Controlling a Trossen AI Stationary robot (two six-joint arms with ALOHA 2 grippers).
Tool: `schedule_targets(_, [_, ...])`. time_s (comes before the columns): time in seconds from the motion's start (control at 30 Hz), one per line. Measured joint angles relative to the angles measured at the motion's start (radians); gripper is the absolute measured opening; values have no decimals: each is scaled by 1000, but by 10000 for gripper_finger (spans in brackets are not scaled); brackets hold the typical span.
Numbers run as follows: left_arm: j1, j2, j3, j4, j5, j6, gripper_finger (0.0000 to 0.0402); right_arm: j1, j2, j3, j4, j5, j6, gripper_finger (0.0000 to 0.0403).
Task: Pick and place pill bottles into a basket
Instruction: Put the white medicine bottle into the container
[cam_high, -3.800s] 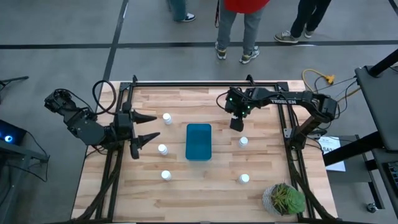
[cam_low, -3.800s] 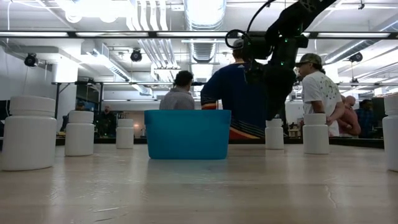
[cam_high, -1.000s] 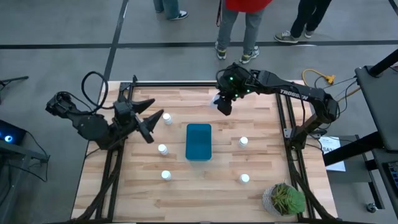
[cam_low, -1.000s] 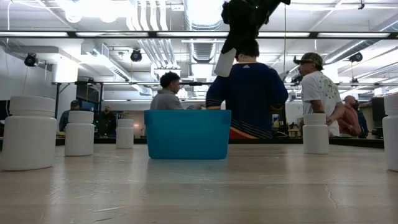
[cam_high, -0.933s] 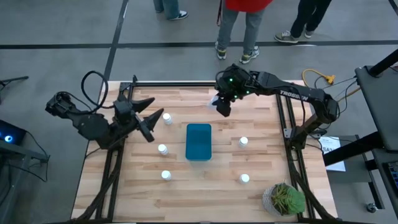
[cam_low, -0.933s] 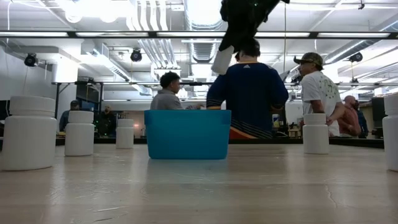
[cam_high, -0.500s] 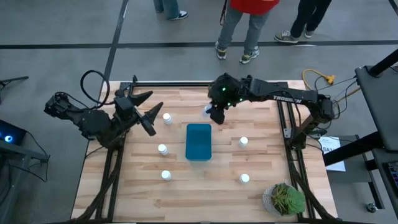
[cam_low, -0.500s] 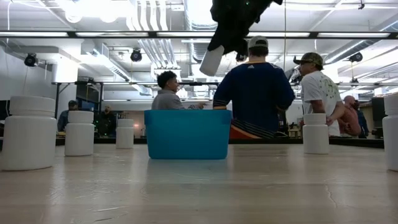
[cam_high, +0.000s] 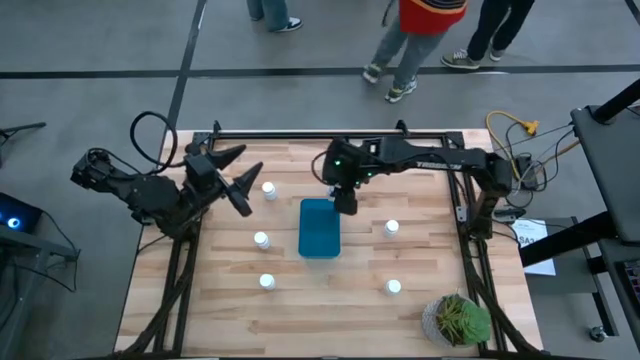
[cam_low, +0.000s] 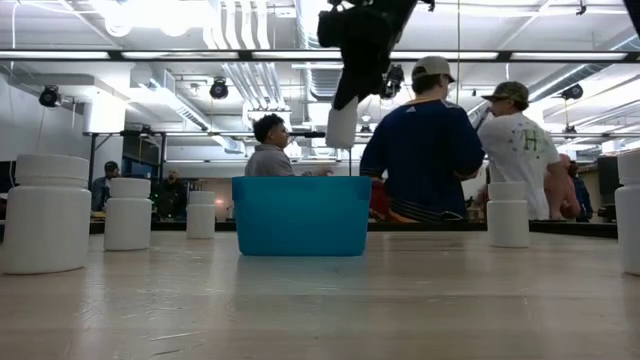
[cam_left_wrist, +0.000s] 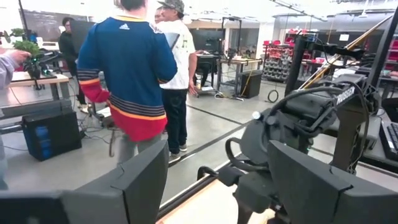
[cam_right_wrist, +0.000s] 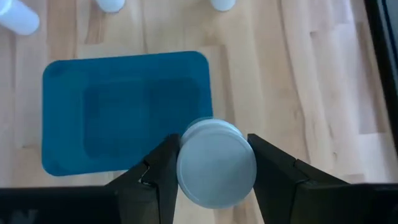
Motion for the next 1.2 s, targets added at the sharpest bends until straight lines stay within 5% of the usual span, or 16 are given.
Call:
schedule_targets(0.43, [0, 5, 0, 0, 0, 0, 256, 64, 164, 170, -64, 9, -52, 147])
schedule_targets(1.2, [0, 6, -1, -4, 0, 10, 256, 81, 152, -83, 156, 7, -22, 147])
